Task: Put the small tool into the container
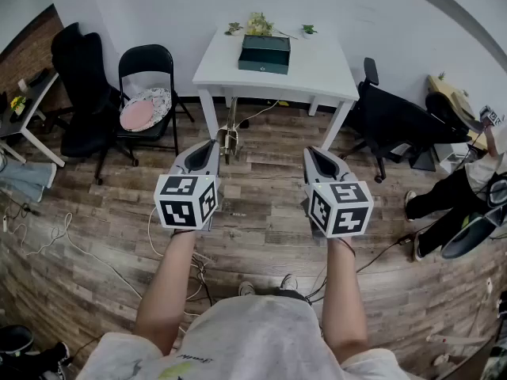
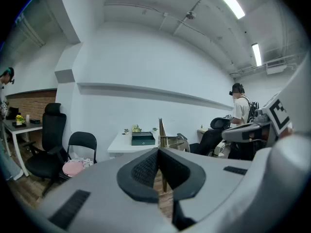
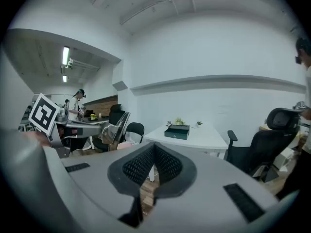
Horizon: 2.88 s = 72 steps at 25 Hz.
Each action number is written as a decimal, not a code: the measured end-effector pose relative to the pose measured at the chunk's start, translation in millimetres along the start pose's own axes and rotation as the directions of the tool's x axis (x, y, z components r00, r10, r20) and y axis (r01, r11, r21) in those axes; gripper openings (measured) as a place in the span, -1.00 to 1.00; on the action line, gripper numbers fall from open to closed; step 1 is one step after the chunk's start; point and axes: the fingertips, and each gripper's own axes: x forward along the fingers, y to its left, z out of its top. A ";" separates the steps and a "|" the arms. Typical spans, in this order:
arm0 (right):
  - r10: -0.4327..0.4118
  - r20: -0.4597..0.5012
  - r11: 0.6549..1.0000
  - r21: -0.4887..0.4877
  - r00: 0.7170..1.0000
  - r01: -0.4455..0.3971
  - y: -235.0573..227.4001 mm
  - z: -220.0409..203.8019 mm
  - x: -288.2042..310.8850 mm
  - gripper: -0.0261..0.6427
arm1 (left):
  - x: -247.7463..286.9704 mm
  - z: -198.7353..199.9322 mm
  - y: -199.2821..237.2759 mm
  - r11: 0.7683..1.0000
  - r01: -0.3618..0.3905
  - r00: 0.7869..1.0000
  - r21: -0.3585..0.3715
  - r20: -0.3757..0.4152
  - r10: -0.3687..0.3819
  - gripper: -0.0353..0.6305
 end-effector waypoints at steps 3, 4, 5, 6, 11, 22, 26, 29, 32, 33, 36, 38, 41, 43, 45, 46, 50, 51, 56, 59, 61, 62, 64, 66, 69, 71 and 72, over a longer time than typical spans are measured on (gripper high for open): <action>-0.005 0.003 1.000 0.010 1.000 0.005 3.8 -2.4 -2.8 -0.91 | -2.1 -2.5 -2.1 1.000 0.011 1.000 0.006 -0.004 -0.011 -0.89; -0.005 0.002 1.000 0.010 1.000 0.005 5.0 -2.9 -3.1 -0.91 | -2.3 -2.7 -2.5 1.000 0.015 1.000 0.007 -0.005 -0.015 -0.89; -0.005 0.000 1.000 0.009 1.000 0.005 6.0 -3.1 -3.2 -0.91 | -2.2 -2.7 -2.5 1.000 0.018 1.000 0.008 -0.005 -0.018 -0.89; -0.006 -0.001 1.000 0.008 1.000 0.006 6.8 -3.2 -3.2 -0.91 | -1.9 -2.5 -2.4 1.000 0.020 1.000 0.008 -0.005 -0.020 -0.89; -0.011 -0.004 1.000 0.007 1.000 0.011 9.5 -6.9 -3.7 -0.91 | -1.7 -6.4 -0.9 1.000 0.029 1.000 0.007 -0.008 -0.029 -0.89; -0.003 -0.007 1.000 0.016 1.000 0.004 -3.1 -9.4 23.3 -0.91 | 26.6 -7.7 4.8 0.999 0.035 0.999 0.011 -0.020 -0.035 -0.89; 0.001 -0.018 1.000 0.020 1.000 -0.001 -15.2 -11.7 42.3 -0.91 | 47.5 -6.6 8.8 0.999 0.033 0.999 0.011 -0.026 -0.033 -0.89; 0.009 -0.022 1.000 0.025 1.000 -0.008 -27.8 -11.3 60.2 -0.91 | 67.5 -3.7 11.3 0.999 0.028 0.999 0.014 -0.028 -0.028 -0.89; 0.020 -0.025 0.999 0.031 0.999 -0.019 -44.6 -9.5 84.5 -0.91 | 95.8 0.6 14.0 1.000 0.024 0.999 0.017 -0.033 -0.023 -0.89; 0.025 -0.025 0.999 0.033 0.999 -0.024 -50.9 -8.4 93.7 -0.91 | 106.4 2.4 14.7 1.000 0.021 0.999 0.018 -0.035 -0.021 -0.89; 0.040 -0.025 0.999 0.034 0.999 -0.040 -73.5 -2.7 119.3 -0.91 | 138.7 9.0 13.9 1.000 0.015 0.999 0.021 -0.036 -0.014 -0.89; 0.050 -0.025 0.998 0.035 0.998 -0.049 -89.8 3.3 137.0 -0.91 | 161.1 14.9 14.2 1.000 0.007 0.999 0.019 -0.038 -0.006 -0.89; 0.071 -0.035 0.997 0.033 0.997 -0.070 -113.9 9.1 163.7 -0.91 | 194.4 21.4 14.9 1.000 -0.011 0.999 0.016 -0.046 0.012 -0.89; 0.086 -0.041 0.996 0.034 0.995 -0.084 -131.2 12.6 181.6 -0.91 | 217.4 26.7 14.7 1.000 -0.025 0.998 0.012 -0.049 0.025 -0.89; 0.099 -0.044 0.995 0.034 0.994 -0.098 -147.8 17.9 199.5 -0.91 | 239.8 33.0 14.2 0.999 -0.035 0.998 0.012 -0.053 0.036 -0.89; 0.107 -0.045 0.994 0.034 0.993 -0.105 -155.2 20.9 208.3 -0.91 | 250.1 35.9 14.3 0.999 -0.040 0.998 0.013 -0.055 0.041 -0.89; 0.137 -0.045 0.990 0.031 0.989 -0.136 -176.7 30.0 236.3 -0.91 | 282.7 44.6 16.2 0.998 -0.065 0.996 0.013 -0.063 0.065 -0.89; 0.144 -0.045 0.989 0.029 0.989 -0.143 -181.0 31.4 241.1 -0.91 | 288.8 46.5 16.0 0.997 -0.070 0.995 0.014 -0.064 0.071 -0.89; 0.165 -0.043 0.986 0.021 0.985 -0.164 -199.2 36.6 261.2 -0.91 | 312.7 54.5 15.6 0.996 -0.090 0.994 0.019 -0.061 0.091 -0.89; 0.182 -0.044 0.983 0.019 0.982 -0.181 -203.8 38.2 271.1 -0.91 | 322.8 56.1 17.9 0.995 -0.102 0.993 0.015 -0.065 0.103 -0.89; 0.187 -0.046 0.982 0.021 0.981 -0.186 -209.1 38.9 277.4 -0.91 | 330.3 57.5 17.6 0.994 -0.104 0.992 0.017 -0.067 0.105 -0.89; 0.188 -0.046 0.982 0.023 0.981 -0.187 -211.9 39.2 280.0 -0.91 | 333.8 58.1 17.4 0.994 -0.105 0.992 0.018 -0.068 0.106 -0.89; 0.189 -0.047 0.982 0.026 0.981 -0.188 -215.9 38.8 284.5 -0.91 | 339.8 57.7 17.9 0.994 -0.106 0.992 0.018 -0.072 0.107 -0.89; 0.192 -0.048 0.981 0.029 0.980 -0.191 -218.7 37.9 288.9 -0.91 | 345.2 57.0 18.8 0.994 -0.108 0.991 0.018 -0.076 0.109 -0.89; 0.196 -0.053 0.980 0.030 0.979 -0.194 -223.4 38.4 296.3 -0.91 | 353.5 58.9 19.7 0.994 -0.108 0.991 0.018 -0.077 0.109 -0.89; 0.198 -0.051 0.980 0.028 0.979 -0.197 -225.3 39.8 301.8 -0.91 | 357.8 59.7 22.0 0.994 -0.111 0.991 0.019 -0.076 0.112 -0.89; 0.200 -0.049 0.980 0.027 0.979 -0.199 -225.7 40.4 304.5 -0.91 | 359.3 59.6 23.6 0.993 -0.113 0.991 0.019 -0.075 0.114 -0.89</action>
